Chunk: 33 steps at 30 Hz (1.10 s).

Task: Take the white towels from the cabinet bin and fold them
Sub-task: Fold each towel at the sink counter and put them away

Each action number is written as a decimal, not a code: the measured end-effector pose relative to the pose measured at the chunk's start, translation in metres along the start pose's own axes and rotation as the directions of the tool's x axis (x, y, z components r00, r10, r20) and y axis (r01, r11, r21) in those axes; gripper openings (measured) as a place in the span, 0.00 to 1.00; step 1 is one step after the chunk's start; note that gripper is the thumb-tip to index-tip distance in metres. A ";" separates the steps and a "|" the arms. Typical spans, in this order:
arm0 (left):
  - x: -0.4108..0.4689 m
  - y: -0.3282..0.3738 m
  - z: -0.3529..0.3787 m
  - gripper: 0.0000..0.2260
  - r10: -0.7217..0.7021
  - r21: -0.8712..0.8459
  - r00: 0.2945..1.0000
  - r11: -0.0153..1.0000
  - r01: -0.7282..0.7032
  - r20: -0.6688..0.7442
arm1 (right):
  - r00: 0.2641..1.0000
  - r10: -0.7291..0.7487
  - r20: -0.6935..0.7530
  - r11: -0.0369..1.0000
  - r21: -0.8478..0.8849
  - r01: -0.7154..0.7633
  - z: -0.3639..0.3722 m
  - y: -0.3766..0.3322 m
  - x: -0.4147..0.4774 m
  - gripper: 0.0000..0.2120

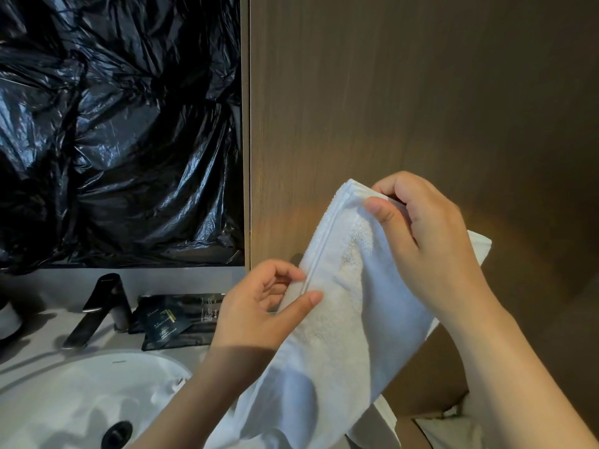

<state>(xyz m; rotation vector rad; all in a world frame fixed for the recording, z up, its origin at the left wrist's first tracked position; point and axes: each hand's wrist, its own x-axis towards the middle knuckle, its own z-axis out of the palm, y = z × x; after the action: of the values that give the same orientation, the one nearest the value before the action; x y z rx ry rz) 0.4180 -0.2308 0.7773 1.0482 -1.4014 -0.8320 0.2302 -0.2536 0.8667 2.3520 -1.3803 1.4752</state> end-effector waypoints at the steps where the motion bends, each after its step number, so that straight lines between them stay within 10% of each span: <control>1: -0.001 -0.002 0.000 0.13 0.011 0.013 1.000 1.000 -0.011 0.029 | 1.000 0.000 -0.005 1.000 -0.003 0.000 -0.001 0.000 0.000 0.08; 8: -0.010 -0.044 -0.004 0.16 -0.090 0.250 0.955 0.968 0.017 0.282 | 0.998 0.021 -0.059 0.999 -0.047 -0.024 -0.007 0.003 0.000 0.06; 23: 0.001 -0.059 -0.061 0.25 -0.096 0.406 0.974 0.914 0.005 0.204 | 0.920 0.377 -0.113 0.926 0.041 -0.374 0.016 0.052 -0.012 0.09; 29: 0.038 -0.069 -0.091 0.25 -0.400 0.581 0.817 0.808 0.101 0.416 | 0.753 0.655 0.058 0.749 0.084 -0.657 0.063 0.090 -0.086 0.11; 33: 0.032 -0.129 -0.072 0.28 -0.483 0.799 0.755 0.595 -0.088 0.443 | 0.573 0.812 0.107 0.568 0.080 -0.819 0.103 0.110 -0.152 0.12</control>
<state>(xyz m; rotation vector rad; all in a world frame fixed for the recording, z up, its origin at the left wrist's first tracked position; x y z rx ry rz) 0.5077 -0.3004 0.6768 1.7497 -2.3974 -0.7644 0.2030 -0.2667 0.6550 1.8261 -2.7164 1.6528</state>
